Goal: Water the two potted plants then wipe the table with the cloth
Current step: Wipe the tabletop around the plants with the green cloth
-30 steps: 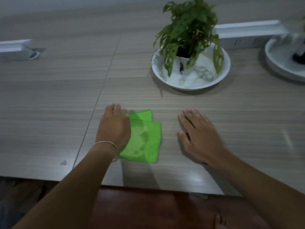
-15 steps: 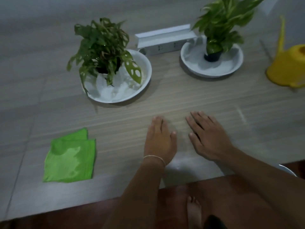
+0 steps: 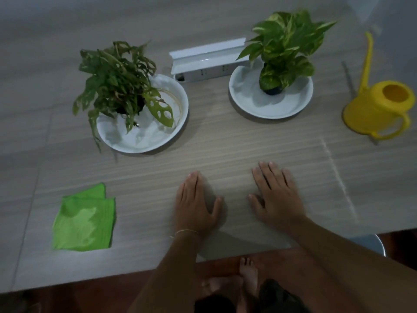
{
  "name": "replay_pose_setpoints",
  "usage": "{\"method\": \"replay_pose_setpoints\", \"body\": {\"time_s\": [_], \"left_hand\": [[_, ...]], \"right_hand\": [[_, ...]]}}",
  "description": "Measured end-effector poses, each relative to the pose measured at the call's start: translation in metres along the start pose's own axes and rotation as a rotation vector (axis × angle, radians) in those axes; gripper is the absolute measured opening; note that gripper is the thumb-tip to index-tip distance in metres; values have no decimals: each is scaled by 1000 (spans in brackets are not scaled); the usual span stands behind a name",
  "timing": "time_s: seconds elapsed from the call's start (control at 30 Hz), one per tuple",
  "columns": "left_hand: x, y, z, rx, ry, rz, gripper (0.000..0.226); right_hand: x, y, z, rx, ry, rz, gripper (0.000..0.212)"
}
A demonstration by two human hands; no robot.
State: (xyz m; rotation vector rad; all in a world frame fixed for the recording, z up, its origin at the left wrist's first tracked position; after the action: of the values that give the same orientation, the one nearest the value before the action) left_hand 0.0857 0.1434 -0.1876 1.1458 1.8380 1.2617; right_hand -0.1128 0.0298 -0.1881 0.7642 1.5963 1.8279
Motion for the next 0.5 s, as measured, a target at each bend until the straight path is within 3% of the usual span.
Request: {"method": "replay_pose_setpoints", "body": {"time_s": [0.33, 0.5], "left_hand": [[-2, 0, 0, -20, 11, 54, 84], [-2, -2, 1, -14, -7, 0, 83]], "right_hand": [[-2, -2, -1, 5, -6, -11, 76], [0, -2, -3, -29, -6, -37, 77]]}}
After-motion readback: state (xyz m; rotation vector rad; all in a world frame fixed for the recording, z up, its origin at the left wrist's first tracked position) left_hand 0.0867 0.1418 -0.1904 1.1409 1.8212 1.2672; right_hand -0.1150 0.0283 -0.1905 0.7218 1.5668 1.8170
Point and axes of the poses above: each hand's wrist, its own x-axis away from the middle knuckle, its own y-axis out of the back of the hand, z = x × y, the point moved 6 cm from there along -x, towards the middle knuckle, and after that the axes turned 1 degree about y, right-handed, at the moved point
